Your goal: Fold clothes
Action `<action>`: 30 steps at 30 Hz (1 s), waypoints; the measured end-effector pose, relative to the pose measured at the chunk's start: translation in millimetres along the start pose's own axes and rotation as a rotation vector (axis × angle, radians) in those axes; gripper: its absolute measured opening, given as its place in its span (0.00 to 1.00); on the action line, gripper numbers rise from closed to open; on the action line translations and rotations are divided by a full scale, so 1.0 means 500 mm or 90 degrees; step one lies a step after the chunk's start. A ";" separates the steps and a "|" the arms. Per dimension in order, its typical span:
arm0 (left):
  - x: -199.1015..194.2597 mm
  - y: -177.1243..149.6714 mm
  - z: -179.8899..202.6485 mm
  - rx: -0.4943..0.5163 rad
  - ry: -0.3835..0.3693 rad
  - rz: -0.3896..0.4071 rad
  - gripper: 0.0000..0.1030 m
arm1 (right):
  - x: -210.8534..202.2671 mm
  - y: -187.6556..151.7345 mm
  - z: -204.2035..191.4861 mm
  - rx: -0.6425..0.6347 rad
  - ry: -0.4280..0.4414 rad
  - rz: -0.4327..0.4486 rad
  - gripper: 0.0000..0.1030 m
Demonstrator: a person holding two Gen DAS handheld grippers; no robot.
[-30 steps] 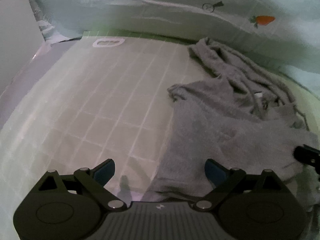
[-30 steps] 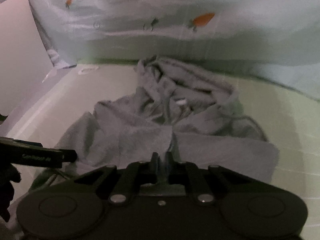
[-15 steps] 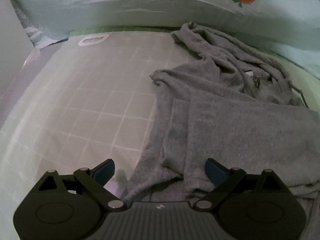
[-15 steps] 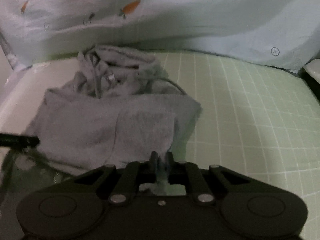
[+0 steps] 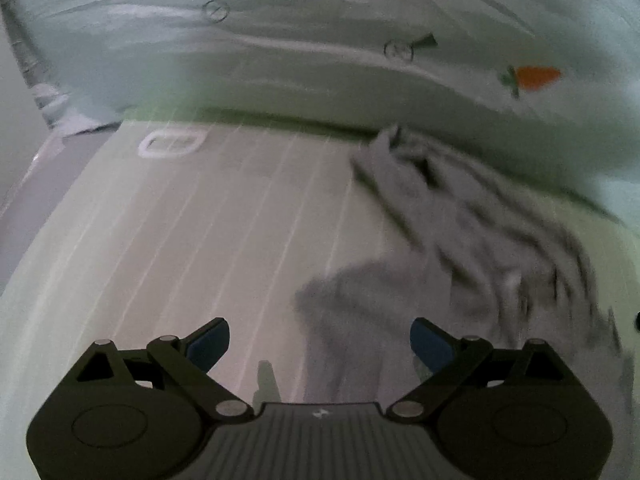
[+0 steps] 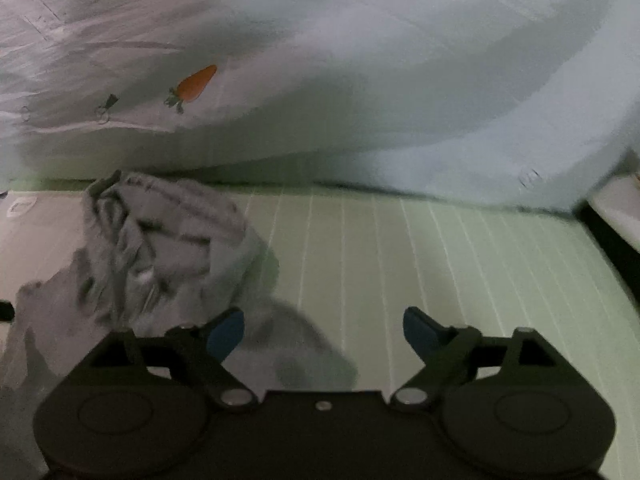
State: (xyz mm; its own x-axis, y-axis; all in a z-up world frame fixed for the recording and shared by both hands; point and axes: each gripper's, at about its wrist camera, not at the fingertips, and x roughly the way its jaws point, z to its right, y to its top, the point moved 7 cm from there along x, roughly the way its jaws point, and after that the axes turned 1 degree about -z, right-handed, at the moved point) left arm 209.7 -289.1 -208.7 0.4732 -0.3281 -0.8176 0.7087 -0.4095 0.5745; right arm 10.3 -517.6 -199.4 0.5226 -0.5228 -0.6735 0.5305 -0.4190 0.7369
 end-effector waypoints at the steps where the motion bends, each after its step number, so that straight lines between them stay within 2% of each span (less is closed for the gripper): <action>1: 0.018 0.022 0.006 -0.006 -0.005 0.002 0.94 | 0.022 0.014 -0.005 -0.006 0.004 -0.001 0.85; 7: 0.117 0.126 0.029 -0.044 -0.029 0.012 0.94 | 0.134 0.074 -0.049 -0.044 0.043 -0.013 0.85; 10: 0.154 0.156 0.033 -0.050 -0.034 0.014 0.94 | 0.185 0.096 -0.076 -0.066 0.068 -0.020 0.86; 13: 0.189 0.160 0.041 -0.018 -0.005 -0.008 0.94 | 0.231 0.111 -0.102 -0.100 0.085 -0.029 0.86; 14: 0.199 0.157 0.041 -0.003 0.012 -0.017 0.94 | 0.240 0.108 -0.109 -0.124 0.077 -0.034 0.85; 17: 0.218 0.146 0.034 0.037 0.065 -0.029 0.95 | 0.250 0.103 -0.092 -0.162 -0.009 -0.025 0.86; 19: 0.211 0.141 0.018 0.051 0.100 -0.016 0.95 | 0.233 0.109 -0.052 -0.130 -0.078 -0.007 0.86; 22: 0.178 0.137 0.000 0.048 0.113 0.017 0.95 | 0.177 0.119 0.020 -0.048 -0.126 0.032 0.88; 25: 0.126 0.134 0.008 0.055 0.111 0.064 0.95 | 0.109 0.115 0.069 0.036 -0.104 0.060 0.90; 28: 0.060 0.135 0.024 0.066 0.116 0.131 0.95 | 0.036 0.104 0.078 0.048 -0.118 0.095 0.90; 30: 0.013 0.134 0.023 0.048 0.106 0.169 0.95 | -0.015 0.095 0.080 0.055 -0.127 0.120 0.90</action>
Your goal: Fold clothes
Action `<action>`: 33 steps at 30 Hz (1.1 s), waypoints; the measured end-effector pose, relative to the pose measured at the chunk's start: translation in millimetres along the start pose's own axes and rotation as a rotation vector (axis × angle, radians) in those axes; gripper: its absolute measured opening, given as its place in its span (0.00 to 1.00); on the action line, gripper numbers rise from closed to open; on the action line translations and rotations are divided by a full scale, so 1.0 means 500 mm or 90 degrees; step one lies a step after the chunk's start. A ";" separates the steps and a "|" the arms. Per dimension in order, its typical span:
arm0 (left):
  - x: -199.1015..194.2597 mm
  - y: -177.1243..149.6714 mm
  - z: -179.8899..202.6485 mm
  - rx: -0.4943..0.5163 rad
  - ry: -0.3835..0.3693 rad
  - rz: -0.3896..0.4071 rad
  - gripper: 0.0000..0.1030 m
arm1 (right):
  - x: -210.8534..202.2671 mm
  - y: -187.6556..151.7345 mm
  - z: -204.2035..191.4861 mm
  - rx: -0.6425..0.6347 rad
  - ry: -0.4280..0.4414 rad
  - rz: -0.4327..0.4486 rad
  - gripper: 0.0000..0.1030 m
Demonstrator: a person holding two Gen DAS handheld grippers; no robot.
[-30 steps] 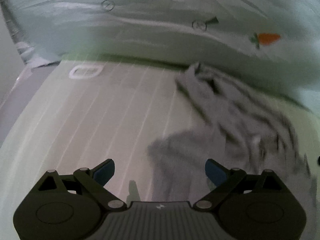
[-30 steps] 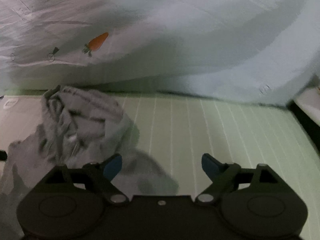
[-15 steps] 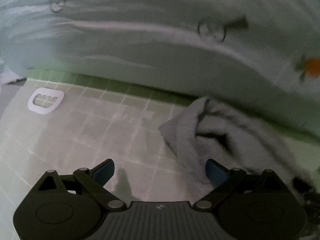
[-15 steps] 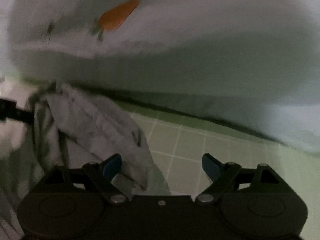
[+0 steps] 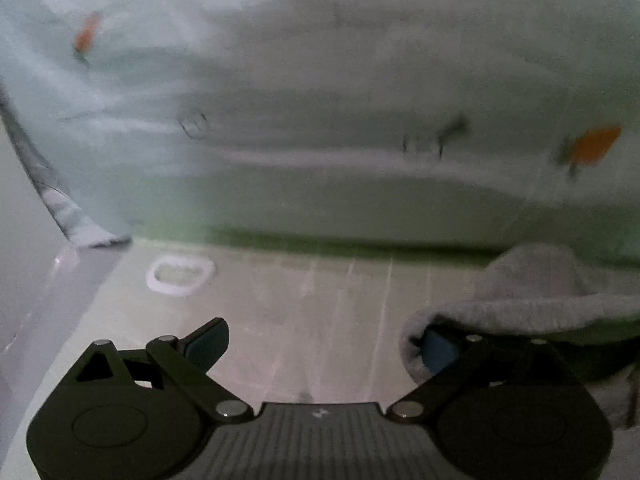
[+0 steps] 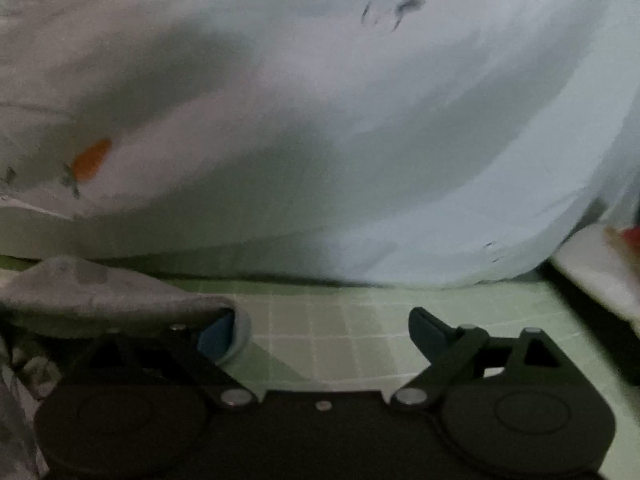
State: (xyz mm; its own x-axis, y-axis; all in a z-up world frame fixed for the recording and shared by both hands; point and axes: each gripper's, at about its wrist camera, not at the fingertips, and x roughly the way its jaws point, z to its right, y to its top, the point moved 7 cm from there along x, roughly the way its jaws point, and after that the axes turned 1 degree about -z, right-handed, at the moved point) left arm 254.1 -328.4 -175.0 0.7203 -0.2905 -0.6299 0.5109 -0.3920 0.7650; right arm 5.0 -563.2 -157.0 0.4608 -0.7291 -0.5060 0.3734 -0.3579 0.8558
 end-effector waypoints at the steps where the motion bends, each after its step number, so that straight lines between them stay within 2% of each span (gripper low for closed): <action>1: -0.021 0.005 -0.006 -0.011 -0.005 0.015 0.95 | -0.025 0.001 0.006 0.004 -0.004 0.012 0.90; 5: -0.097 0.006 -0.029 -0.031 -0.016 0.049 0.95 | -0.101 -0.007 0.024 -0.001 -0.005 0.044 0.90; 9: -0.157 -0.026 -0.050 -0.019 -0.011 0.060 0.95 | -0.164 -0.028 0.044 -0.020 0.000 0.062 0.90; 11: -0.173 -0.050 -0.059 -0.014 -0.010 0.054 0.95 | -0.190 -0.041 0.047 -0.026 0.000 0.066 0.91; 17: -0.191 -0.142 -0.086 -0.011 -0.005 -0.006 0.95 | -0.258 -0.106 0.041 -0.072 -0.004 0.062 0.92; 21: -0.200 -0.206 -0.100 -0.005 -0.002 -0.051 0.96 | -0.265 -0.167 0.039 -0.082 0.003 0.013 0.93; 25: -0.178 -0.268 -0.080 0.039 0.002 -0.125 0.96 | -0.241 -0.247 0.019 -0.139 0.001 -0.072 0.93; 27: -0.185 -0.281 -0.069 0.052 -0.015 -0.138 0.96 | -0.233 -0.272 0.016 -0.131 0.017 -0.107 0.93; 31: -0.216 -0.286 -0.059 0.053 -0.061 -0.131 0.97 | -0.253 -0.272 0.010 -0.125 0.040 -0.099 0.93; 33: -0.219 -0.293 -0.062 0.052 -0.066 -0.134 0.98 | -0.261 -0.263 0.008 -0.116 0.049 -0.085 0.93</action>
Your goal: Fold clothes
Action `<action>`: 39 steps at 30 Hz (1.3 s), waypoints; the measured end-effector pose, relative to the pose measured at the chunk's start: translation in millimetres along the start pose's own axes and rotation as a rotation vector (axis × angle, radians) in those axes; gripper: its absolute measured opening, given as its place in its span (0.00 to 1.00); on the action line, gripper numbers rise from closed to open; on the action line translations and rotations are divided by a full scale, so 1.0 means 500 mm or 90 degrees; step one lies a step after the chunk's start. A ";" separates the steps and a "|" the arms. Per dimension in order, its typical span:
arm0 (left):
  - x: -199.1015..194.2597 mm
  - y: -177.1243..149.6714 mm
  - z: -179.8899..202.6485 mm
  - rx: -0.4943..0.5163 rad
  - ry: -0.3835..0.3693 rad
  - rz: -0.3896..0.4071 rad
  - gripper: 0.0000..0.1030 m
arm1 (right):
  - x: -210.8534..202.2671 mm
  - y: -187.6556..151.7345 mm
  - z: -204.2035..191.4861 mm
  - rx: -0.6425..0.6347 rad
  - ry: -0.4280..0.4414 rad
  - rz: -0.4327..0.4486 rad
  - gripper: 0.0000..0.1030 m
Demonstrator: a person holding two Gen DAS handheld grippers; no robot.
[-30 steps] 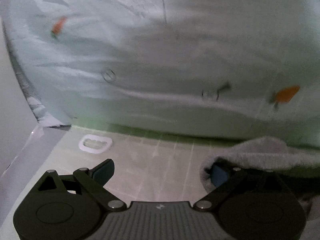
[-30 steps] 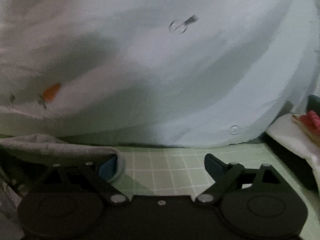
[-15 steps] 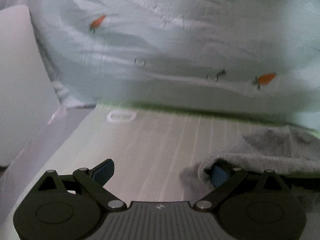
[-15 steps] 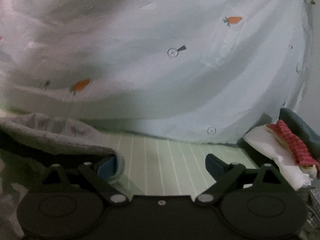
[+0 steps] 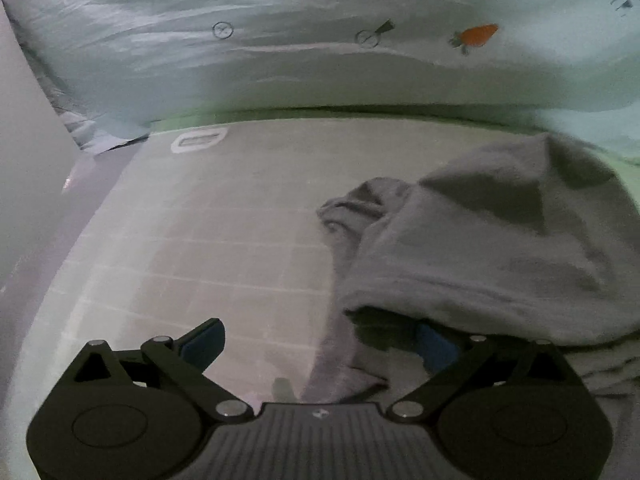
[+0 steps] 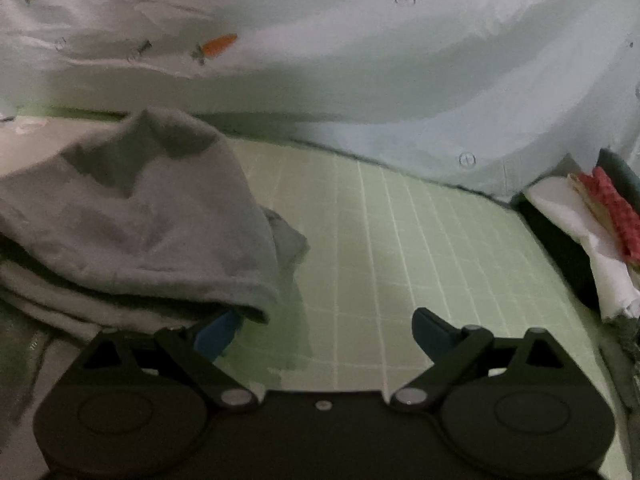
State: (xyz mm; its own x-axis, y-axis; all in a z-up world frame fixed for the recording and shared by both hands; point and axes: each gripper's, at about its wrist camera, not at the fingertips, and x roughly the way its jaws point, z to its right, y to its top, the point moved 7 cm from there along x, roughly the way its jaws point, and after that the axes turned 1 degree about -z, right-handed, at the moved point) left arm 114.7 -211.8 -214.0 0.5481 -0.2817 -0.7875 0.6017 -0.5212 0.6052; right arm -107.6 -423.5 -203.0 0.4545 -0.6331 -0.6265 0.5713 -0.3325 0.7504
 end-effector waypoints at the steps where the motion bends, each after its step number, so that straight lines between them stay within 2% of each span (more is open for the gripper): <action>1: 0.002 -0.005 -0.002 0.000 0.001 -0.004 0.98 | -0.002 0.004 0.000 0.006 0.006 0.005 0.93; 5: 0.010 -0.025 -0.012 0.000 0.005 -0.020 0.98 | 0.004 -0.004 -0.011 0.013 0.025 -0.012 0.93; 9: -0.009 -0.049 -0.027 -0.021 -0.015 -0.028 0.98 | -0.002 -0.017 -0.010 0.026 0.028 -0.026 0.93; 13: -0.031 -0.095 -0.041 -0.017 -0.015 -0.046 0.98 | -0.027 -0.043 0.001 0.053 0.024 -0.040 0.93; 23: -0.085 -0.217 -0.080 0.003 -0.012 -0.095 0.98 | -0.101 -0.154 -0.001 0.114 0.036 -0.116 0.93; 29: -0.103 -0.284 -0.104 0.015 -0.019 -0.126 0.98 | -0.152 -0.222 -0.043 0.112 0.054 -0.152 0.93; 34: -0.117 -0.333 -0.113 0.022 -0.037 -0.140 0.98 | -0.194 -0.270 -0.071 0.126 0.074 -0.169 0.93; 39: -0.130 -0.361 -0.126 0.001 -0.057 -0.145 0.98 | -0.230 -0.301 -0.084 0.160 0.089 -0.175 0.93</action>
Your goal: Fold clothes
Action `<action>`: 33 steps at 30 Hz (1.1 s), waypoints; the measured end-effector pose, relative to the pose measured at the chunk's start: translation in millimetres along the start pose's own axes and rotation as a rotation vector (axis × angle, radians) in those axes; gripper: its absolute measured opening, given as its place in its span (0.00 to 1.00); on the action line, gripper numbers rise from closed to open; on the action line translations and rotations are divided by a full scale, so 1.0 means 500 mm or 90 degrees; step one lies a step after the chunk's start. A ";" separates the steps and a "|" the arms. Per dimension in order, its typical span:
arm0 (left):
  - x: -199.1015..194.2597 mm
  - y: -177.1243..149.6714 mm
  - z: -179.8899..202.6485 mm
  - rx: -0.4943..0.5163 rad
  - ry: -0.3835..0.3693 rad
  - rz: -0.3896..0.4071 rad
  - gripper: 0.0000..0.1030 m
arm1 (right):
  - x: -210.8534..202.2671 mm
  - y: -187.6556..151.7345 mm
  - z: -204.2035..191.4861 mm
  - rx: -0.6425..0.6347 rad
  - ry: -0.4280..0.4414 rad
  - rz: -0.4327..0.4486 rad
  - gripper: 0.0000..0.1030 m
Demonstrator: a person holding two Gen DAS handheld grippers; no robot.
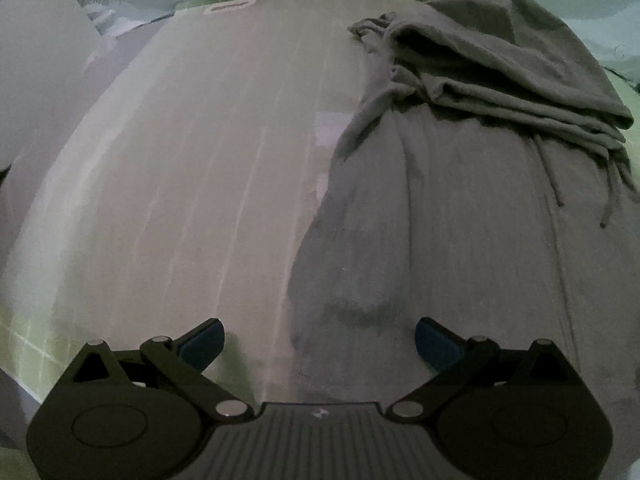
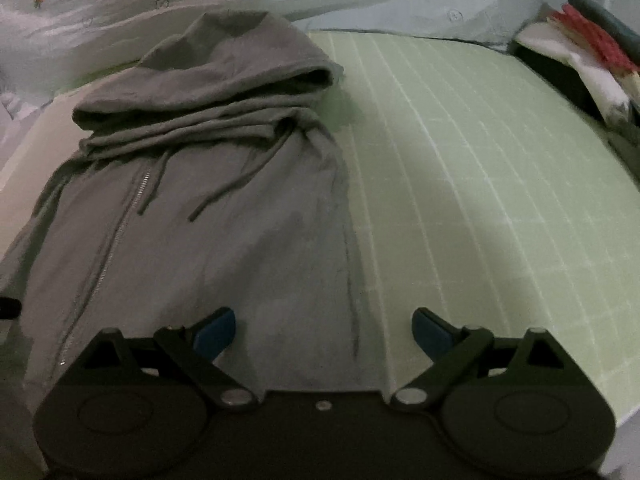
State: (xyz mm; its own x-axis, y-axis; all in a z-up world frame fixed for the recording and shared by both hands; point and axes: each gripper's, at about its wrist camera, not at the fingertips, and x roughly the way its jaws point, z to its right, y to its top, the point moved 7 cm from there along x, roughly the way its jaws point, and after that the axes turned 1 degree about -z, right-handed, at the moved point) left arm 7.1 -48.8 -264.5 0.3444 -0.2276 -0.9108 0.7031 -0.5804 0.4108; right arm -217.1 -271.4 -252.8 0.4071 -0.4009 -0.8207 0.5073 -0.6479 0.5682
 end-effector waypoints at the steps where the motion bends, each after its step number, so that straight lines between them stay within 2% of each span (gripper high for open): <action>1: -0.001 -0.005 -0.003 -0.006 -0.005 -0.001 0.97 | -0.003 -0.006 -0.002 0.004 0.005 -0.005 0.93; 3: -0.005 -0.014 -0.005 -0.014 -0.014 0.001 0.96 | -0.008 -0.017 -0.009 0.004 0.007 -0.012 0.93; 9: -0.023 -0.038 0.003 0.002 -0.042 0.002 0.80 | -0.023 -0.046 -0.012 0.022 0.015 -0.045 0.94; 12: -0.030 -0.051 0.005 -0.003 -0.060 0.002 0.68 | -0.025 -0.058 -0.013 0.026 0.022 -0.069 0.95; 14: -0.033 -0.057 0.007 -0.012 -0.075 0.002 0.54 | -0.026 -0.059 -0.013 0.031 0.029 -0.078 0.95; 15: -0.036 -0.056 0.010 -0.014 -0.085 0.003 0.49 | -0.026 -0.056 -0.013 0.034 0.034 -0.081 0.92; 16: -0.037 -0.056 0.015 -0.014 -0.096 0.003 0.35 | -0.028 -0.053 -0.012 0.036 0.041 -0.081 0.82; 17: -0.039 -0.055 0.020 -0.016 -0.113 -0.002 0.17 | -0.031 -0.047 -0.014 0.037 0.059 -0.081 0.74; 18: -0.043 -0.051 0.024 -0.021 -0.130 -0.003 0.13 | -0.033 -0.040 -0.017 0.038 0.080 -0.081 0.50; 19: -0.051 -0.044 0.027 -0.024 -0.139 0.003 0.12 | -0.036 -0.033 -0.019 0.039 0.100 -0.082 0.21; 21: -0.067 -0.031 0.032 -0.031 -0.156 0.013 0.11 | -0.041 -0.016 -0.021 0.055 0.140 -0.083 0.19; 25: -0.109 0.016 0.034 -0.060 -0.192 0.053 0.11 | -0.074 0.056 -0.022 0.042 0.197 -0.030 0.17; 28: -0.133 0.084 0.031 -0.100 -0.222 0.097 0.10 | -0.093 0.125 -0.013 0.063 0.231 0.014 0.17; 33: -0.170 0.207 0.025 -0.172 -0.272 0.172 0.10 | -0.092 0.249 0.029 0.161 0.274 0.078 0.17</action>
State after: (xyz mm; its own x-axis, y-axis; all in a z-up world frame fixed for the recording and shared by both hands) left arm 43.0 -99.2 -145.1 0.2912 -0.6688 -0.6840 0.7787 -0.2496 0.5756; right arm -183.8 -343.1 -144.9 0.7550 -0.2144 -0.6197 0.2591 -0.7706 0.5822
